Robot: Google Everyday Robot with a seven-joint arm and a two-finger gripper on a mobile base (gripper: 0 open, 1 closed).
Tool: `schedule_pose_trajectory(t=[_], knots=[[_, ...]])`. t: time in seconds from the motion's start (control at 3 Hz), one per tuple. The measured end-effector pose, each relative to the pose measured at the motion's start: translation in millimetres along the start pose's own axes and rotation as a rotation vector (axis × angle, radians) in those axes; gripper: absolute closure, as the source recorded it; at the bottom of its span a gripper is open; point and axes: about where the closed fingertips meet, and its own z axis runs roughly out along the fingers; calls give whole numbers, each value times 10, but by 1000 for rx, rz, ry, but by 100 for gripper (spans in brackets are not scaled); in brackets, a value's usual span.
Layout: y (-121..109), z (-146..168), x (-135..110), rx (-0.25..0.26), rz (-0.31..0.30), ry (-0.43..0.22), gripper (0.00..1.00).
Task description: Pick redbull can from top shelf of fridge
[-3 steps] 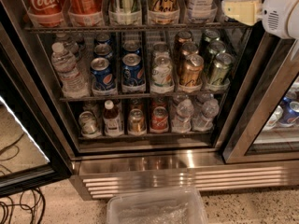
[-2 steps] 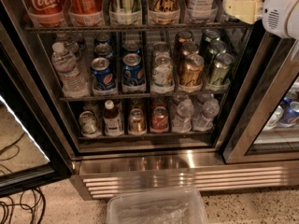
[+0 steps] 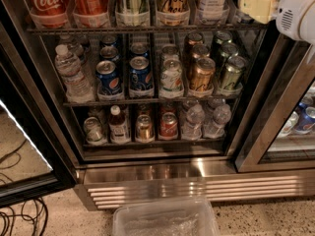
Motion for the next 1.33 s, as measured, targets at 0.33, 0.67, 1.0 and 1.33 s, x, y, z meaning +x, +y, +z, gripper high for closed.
schedule_pose_trajectory(t=[0.33,0.67,1.0,1.33], knots=[[13,13,-1,4,6,-3,30],[27,18,-1,15,8,-5,35],[35,18,-16,27,2,-8,33],[27,15,-30,37,2,-13,35]])
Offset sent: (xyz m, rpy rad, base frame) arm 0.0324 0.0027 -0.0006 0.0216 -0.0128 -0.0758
